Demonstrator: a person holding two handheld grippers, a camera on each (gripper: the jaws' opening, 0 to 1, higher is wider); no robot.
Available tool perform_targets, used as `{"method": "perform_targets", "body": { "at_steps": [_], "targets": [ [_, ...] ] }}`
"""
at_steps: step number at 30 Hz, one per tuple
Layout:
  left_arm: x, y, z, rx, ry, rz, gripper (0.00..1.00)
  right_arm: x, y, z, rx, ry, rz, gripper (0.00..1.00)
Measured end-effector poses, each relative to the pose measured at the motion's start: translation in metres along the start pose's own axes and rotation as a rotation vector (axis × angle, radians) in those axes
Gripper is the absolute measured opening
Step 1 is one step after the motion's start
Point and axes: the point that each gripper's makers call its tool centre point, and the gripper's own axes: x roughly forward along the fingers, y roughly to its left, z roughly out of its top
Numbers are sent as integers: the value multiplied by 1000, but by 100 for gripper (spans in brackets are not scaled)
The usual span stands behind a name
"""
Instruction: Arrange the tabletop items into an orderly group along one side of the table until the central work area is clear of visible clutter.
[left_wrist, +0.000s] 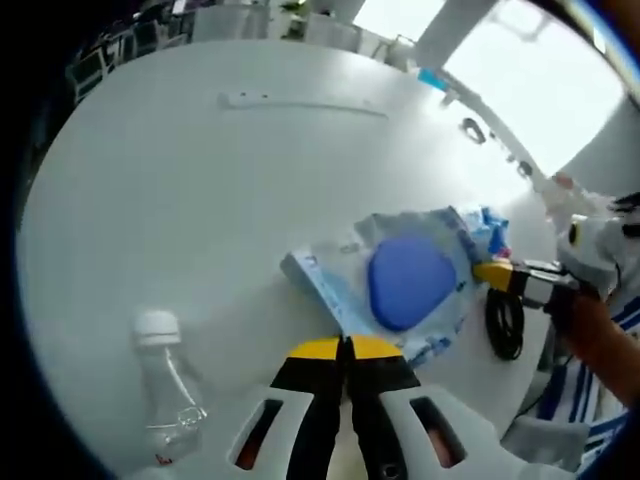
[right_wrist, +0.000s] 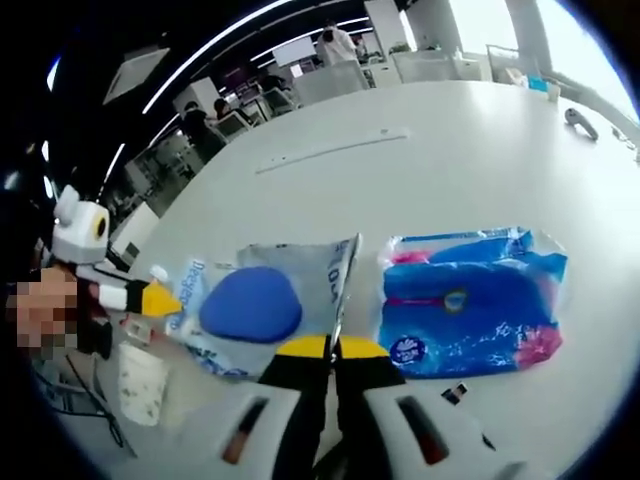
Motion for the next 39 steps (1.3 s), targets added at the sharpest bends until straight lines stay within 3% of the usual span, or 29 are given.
{"method": "perform_targets", "body": {
  "at_steps": [39],
  "targets": [
    [2,4,-3,-14,-34,-1,7,0,-1,-1,-11,-9,-13,8]
  ]
}}
